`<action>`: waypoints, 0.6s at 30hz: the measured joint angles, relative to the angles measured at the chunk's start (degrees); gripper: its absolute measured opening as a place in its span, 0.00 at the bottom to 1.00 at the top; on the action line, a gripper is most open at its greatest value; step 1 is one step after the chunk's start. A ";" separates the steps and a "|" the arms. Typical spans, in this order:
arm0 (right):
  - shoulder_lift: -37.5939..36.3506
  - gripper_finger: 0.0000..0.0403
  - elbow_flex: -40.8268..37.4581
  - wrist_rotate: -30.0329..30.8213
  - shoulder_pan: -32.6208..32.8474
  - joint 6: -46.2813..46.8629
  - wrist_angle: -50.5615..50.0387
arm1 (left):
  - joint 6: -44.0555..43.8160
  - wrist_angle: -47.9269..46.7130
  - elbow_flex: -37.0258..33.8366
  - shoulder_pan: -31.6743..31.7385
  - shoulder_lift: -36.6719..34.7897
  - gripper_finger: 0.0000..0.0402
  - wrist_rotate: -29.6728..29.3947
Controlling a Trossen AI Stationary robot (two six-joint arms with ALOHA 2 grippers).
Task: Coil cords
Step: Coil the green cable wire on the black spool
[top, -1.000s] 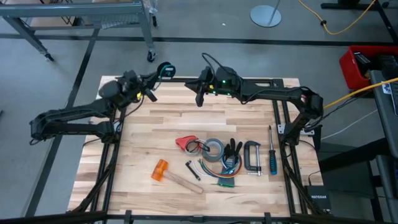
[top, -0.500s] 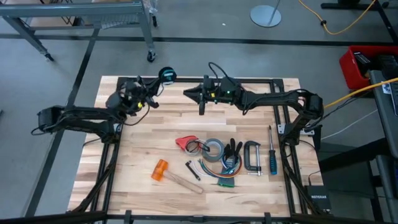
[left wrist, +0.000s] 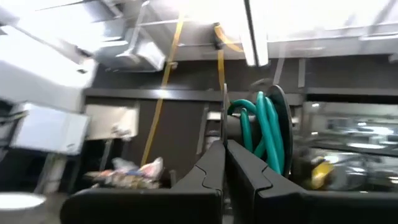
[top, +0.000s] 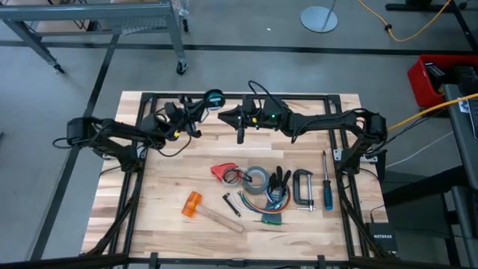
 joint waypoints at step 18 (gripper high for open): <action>1.88 0.12 0.00 -2.09 1.44 1.38 5.37 | 2.53 -0.05 3.76 -2.37 1.87 0.00 2.46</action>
